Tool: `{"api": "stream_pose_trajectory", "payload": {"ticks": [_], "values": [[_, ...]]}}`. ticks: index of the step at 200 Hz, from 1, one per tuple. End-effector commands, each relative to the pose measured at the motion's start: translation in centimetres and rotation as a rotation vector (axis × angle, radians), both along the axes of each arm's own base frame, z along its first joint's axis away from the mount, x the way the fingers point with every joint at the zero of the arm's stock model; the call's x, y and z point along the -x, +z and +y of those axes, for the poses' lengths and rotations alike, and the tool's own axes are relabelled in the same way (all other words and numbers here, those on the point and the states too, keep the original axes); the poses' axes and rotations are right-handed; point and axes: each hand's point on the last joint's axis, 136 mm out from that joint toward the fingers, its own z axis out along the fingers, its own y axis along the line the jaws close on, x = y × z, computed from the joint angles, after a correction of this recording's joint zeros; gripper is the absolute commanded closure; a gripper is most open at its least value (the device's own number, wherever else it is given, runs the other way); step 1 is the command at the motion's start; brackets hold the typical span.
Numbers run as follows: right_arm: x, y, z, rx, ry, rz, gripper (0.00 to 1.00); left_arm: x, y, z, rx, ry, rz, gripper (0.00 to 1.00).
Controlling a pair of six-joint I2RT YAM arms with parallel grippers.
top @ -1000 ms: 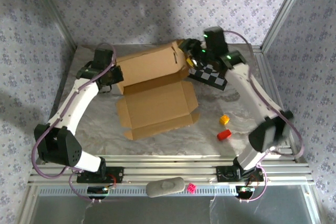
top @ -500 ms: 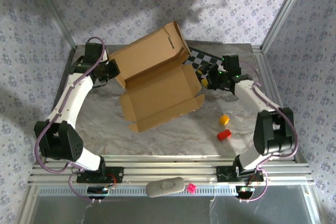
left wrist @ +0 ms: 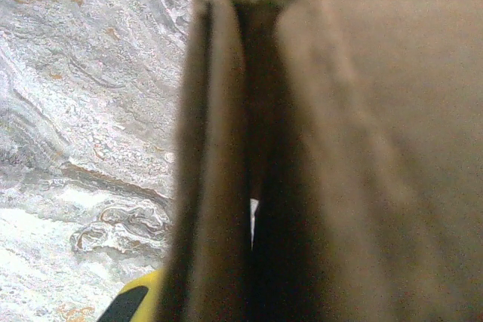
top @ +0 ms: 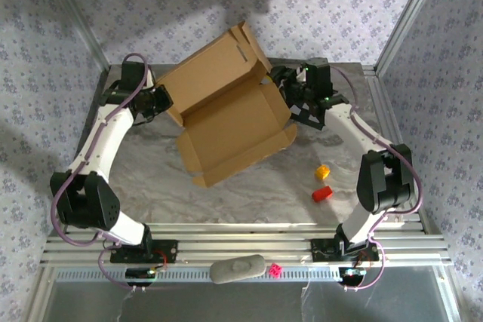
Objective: Fold the paper box
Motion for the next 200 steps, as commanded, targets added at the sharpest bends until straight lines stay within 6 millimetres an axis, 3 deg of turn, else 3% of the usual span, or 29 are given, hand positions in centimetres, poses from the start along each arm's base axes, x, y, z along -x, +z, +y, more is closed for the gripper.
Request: {"api": "stream_pose_trajectory", "payload": {"ticks": [1,27,46,75,102,132,153,168,200], "values": [[-0.3,1.2,1.5,-0.024,0.029,-0.032,0.39,-0.5,1.1,-0.6,0.024,-0.02,-0.023,1.0],[0.0,1.3,2.1,-0.02,0.043,-0.038,0.39,-0.6,1.3,-0.6,0.026,-0.015,-0.027,1.0],[0.5,1.2,1.6,0.003,0.036,-0.031,0.41,-0.6,1.4,-0.2,0.024,-0.002,-0.029,1.0],[1.7,2.6,-1.7,0.124,0.013,-0.096,0.42,-0.5,1.7,0.3,0.037,-0.005,-0.021,1.0],[3.4,3.6,-4.4,0.302,0.096,-0.191,0.48,-0.5,2.0,0.5,0.049,-0.035,-0.005,1.0],[4.6,7.5,-7.8,0.375,0.116,-0.371,0.47,-0.4,1.7,0.3,0.06,-0.081,0.009,1.0],[3.7,9.9,-9.3,0.39,0.12,-0.465,0.38,-0.4,1.7,-0.2,0.056,-0.135,0.003,1.0],[1.9,10.3,-9.3,0.356,0.164,-0.475,0.36,-0.4,1.6,-0.7,0.064,-0.18,-0.002,1.0],[-1.3,11.0,-5.9,0.245,0.349,-0.534,0.33,-0.2,0.8,-1.3,0.066,-0.242,0.02,1.0]]}}
